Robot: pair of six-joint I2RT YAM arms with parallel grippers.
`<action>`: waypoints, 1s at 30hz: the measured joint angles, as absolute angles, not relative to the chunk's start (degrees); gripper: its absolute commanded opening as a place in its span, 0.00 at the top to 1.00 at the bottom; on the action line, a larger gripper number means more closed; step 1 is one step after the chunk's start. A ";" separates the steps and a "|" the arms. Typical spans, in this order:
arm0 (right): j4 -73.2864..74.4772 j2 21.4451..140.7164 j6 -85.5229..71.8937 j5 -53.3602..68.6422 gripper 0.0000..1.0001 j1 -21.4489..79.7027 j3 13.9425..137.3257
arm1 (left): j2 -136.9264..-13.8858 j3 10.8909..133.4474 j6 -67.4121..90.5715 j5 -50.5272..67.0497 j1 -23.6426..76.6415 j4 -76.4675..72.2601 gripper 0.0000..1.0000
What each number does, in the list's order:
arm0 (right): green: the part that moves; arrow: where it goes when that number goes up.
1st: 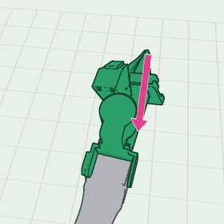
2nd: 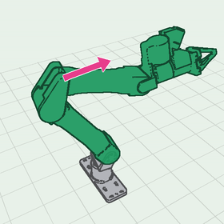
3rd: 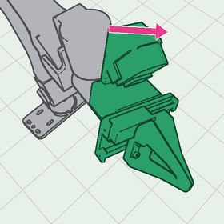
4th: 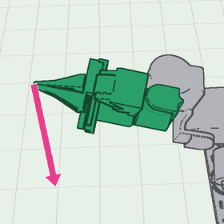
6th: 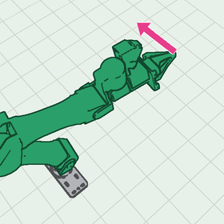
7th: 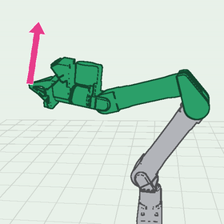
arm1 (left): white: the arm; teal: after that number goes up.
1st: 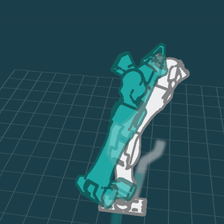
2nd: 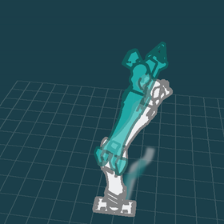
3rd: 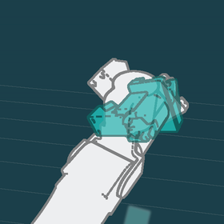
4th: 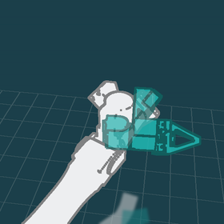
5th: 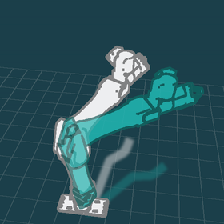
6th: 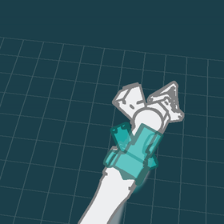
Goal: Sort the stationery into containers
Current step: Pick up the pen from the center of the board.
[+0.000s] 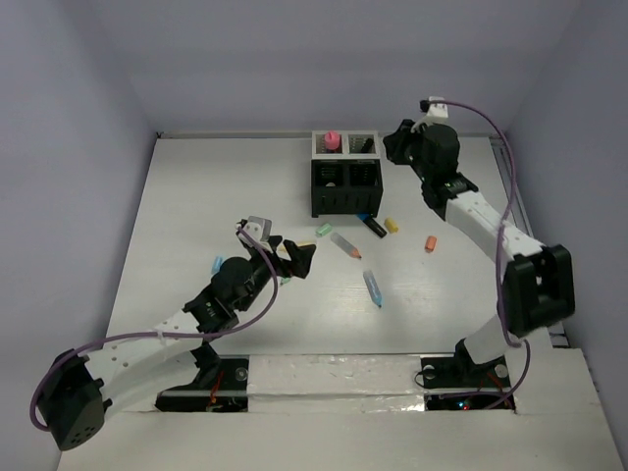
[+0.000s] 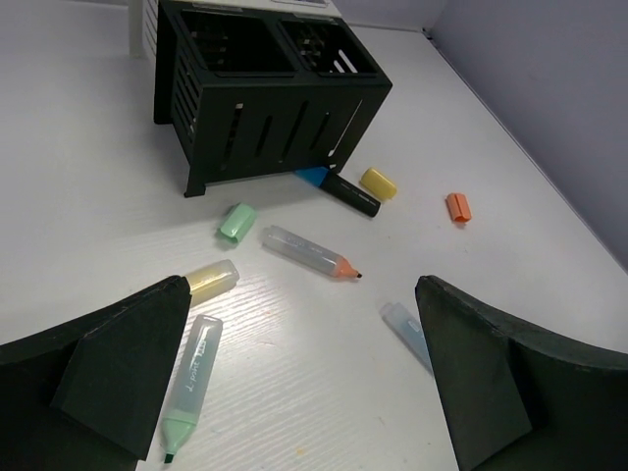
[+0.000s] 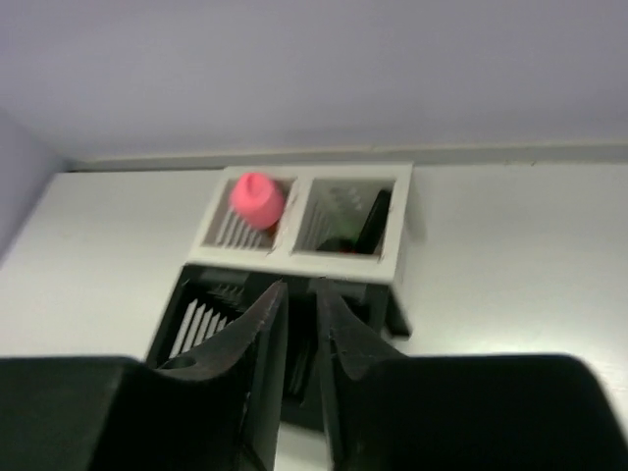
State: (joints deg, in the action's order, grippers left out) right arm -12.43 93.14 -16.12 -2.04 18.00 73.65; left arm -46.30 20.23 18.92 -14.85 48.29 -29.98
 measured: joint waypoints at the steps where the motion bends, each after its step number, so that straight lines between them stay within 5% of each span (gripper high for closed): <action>1: -12.14 90.32 -16.93 -1.10 0.78 18.00 71.13 | -45.93 20.23 18.92 -14.92 48.29 -29.95 0.01; 5: -11.92 82.87 -19.97 3.49 0.76 18.00 60.62 | -44.45 20.21 18.94 -15.05 48.29 -29.95 0.01; 12: -2.50 82.21 -21.50 9.43 0.52 17.98 49.25 | -44.01 20.18 19.16 -14.94 48.29 -29.85 0.01; 30: 1.06 93.82 -16.34 9.52 0.45 18.09 52.18 | -44.03 20.16 20.29 -15.00 48.29 -29.17 0.01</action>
State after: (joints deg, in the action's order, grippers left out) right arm 1.06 93.82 -16.34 9.52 18.09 52.18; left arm -44.03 20.16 20.29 -15.00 48.29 -29.17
